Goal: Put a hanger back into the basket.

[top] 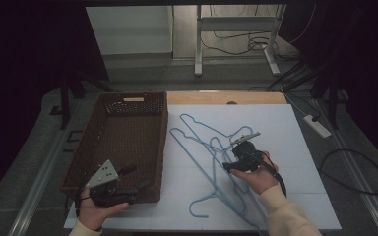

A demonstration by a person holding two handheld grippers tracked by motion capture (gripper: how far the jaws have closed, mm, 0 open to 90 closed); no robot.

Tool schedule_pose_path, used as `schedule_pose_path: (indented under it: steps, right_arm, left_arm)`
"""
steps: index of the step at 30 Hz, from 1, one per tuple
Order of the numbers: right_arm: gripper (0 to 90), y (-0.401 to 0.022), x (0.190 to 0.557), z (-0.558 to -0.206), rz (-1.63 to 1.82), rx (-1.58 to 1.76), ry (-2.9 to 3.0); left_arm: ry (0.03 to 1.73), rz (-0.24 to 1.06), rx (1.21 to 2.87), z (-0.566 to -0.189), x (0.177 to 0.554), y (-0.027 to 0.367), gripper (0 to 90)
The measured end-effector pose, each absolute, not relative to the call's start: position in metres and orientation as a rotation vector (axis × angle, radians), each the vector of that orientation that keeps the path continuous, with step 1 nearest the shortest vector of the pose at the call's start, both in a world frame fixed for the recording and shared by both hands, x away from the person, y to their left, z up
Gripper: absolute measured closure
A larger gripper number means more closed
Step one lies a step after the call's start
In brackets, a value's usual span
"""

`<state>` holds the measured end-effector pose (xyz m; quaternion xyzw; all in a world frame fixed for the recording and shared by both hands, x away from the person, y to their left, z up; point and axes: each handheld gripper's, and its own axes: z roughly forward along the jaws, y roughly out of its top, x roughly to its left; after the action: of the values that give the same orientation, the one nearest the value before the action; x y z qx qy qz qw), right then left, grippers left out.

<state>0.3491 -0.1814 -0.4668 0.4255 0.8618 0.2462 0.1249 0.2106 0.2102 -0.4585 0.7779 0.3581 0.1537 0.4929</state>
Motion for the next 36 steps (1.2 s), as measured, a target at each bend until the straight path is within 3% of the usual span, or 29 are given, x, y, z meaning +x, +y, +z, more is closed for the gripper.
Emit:
schedule_pose_path:
  steps: [13,27,36]
  right_arm:
    - [51.0,-0.169,0.370,-0.490,0.580,1.360,2.563]
    - [73.0,-0.160,0.376,-0.497,0.544,1.472,2.528]
    - [81.4,-0.162,0.380,-0.499,0.495,1.496,2.502]
  left_arm:
    - [0.864,0.373,1.887,-0.458,0.210,0.210,27.3]
    - [0.866,0.377,1.888,-0.458,0.211,0.211,27.3]
    - [0.862,0.379,1.891,-0.458,0.210,0.210,27.2]
